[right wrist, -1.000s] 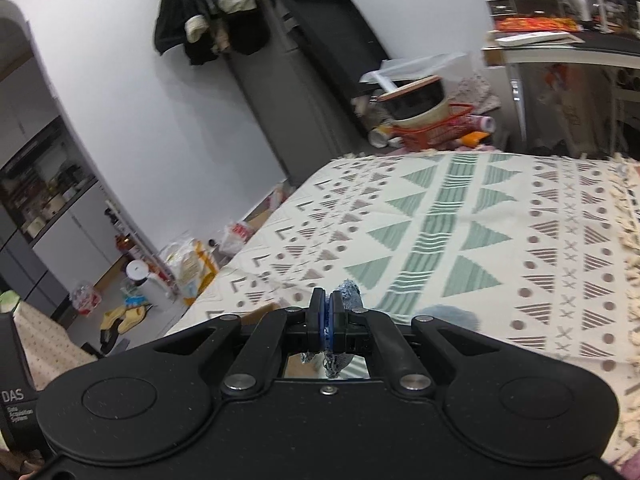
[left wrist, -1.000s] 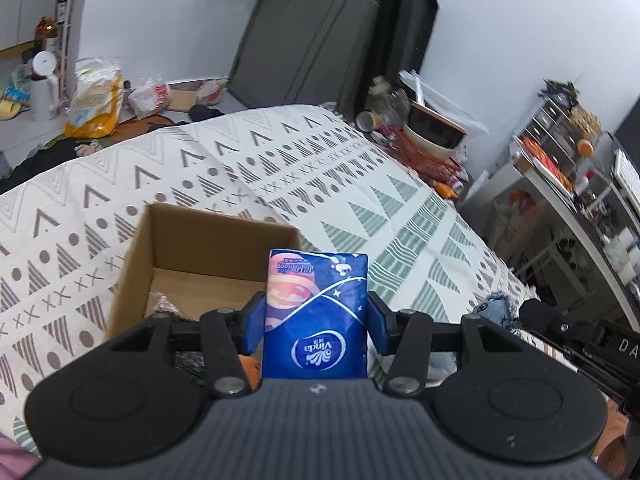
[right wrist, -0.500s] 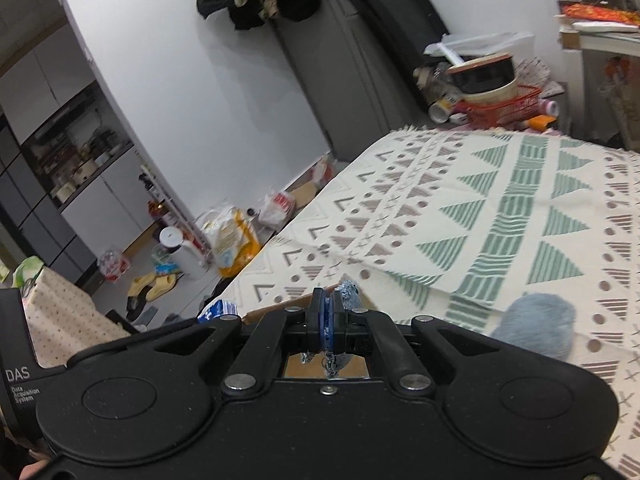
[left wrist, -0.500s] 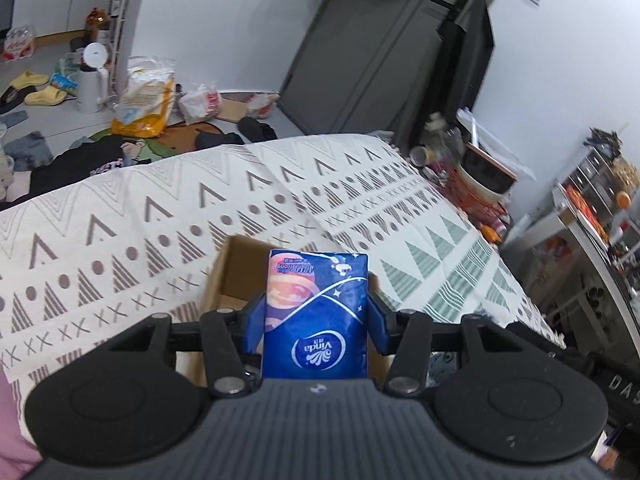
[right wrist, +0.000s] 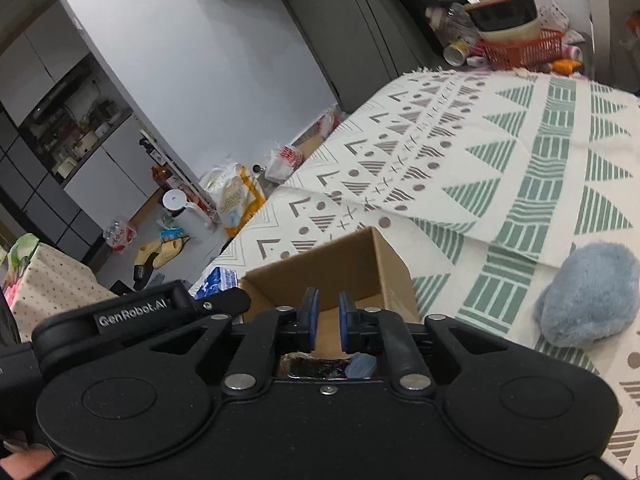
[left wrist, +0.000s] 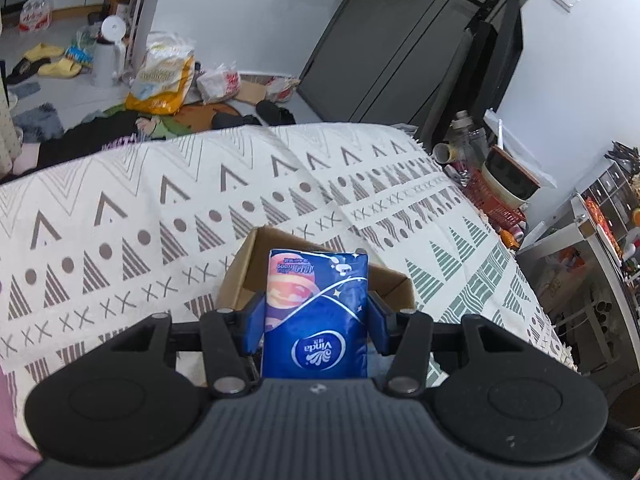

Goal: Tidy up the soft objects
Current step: 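Carry the tissue pack and blue plush into the box and open both tools, then move both tools back toward the grey fluffy plush, then grasp the grey fluffy plush with both tools together, then carry the grey plush into the box and open both tools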

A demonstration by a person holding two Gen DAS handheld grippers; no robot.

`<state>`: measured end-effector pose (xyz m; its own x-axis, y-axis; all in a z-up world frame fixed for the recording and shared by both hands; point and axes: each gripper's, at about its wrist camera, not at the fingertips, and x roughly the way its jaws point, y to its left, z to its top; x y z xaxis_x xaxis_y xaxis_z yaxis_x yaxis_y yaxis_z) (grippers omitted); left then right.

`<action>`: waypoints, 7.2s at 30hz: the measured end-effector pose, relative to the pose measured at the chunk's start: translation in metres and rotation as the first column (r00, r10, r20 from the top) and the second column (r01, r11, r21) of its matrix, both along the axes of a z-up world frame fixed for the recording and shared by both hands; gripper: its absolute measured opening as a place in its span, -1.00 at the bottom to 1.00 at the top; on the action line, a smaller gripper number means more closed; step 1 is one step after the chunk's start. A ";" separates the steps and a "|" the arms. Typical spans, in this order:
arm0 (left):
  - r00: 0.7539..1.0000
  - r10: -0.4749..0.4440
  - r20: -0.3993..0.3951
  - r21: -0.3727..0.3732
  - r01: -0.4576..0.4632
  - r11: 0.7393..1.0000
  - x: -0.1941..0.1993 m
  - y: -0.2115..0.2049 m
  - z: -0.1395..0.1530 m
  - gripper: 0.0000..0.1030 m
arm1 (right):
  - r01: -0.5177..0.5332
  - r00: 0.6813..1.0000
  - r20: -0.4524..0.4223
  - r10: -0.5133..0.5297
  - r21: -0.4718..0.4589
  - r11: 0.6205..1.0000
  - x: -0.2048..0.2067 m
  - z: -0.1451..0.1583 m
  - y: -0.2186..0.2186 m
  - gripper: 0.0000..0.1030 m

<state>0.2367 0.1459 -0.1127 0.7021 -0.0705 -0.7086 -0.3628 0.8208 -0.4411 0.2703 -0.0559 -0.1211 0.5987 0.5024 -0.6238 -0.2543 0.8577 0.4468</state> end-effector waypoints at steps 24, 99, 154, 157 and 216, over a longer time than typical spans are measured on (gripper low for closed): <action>0.997 0.027 -0.072 0.069 -0.022 0.997 0.011 -0.017 -0.008 0.08 | 0.095 0.995 -0.025 -0.094 0.034 0.995 -0.014 0.000 -0.071 -0.15; 0.904 -0.419 -0.087 0.273 0.426 0.862 0.042 -0.229 -0.038 0.30 | 0.197 0.937 -0.327 -0.124 0.204 0.959 0.021 -0.100 -0.222 -0.13; 0.912 -0.410 0.021 -0.004 0.411 0.912 0.015 -0.196 -0.007 -0.66 | 0.212 0.970 -0.145 -0.193 0.124 0.969 -0.016 -0.036 -0.184 -0.69; 0.914 -0.404 0.049 -0.014 0.405 0.914 0.011 -0.188 0.000 -0.66 | 0.209 0.973 -0.122 -0.195 0.110 0.972 -0.018 -0.025 -0.177 -0.69; 0.998 -0.031 0.058 -0.175 0.040 0.984 0.030 0.004 -0.020 -0.57 | 0.076 0.994 -0.073 -0.076 -0.011 0.997 0.028 -0.012 0.008 -0.52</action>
<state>0.2672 0.1501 -0.1324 0.7344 -0.2166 -0.6432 -0.3060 0.7403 -0.5986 0.2983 -0.0478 -0.1335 0.5874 0.4517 -0.6715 -0.1553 0.8772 0.4543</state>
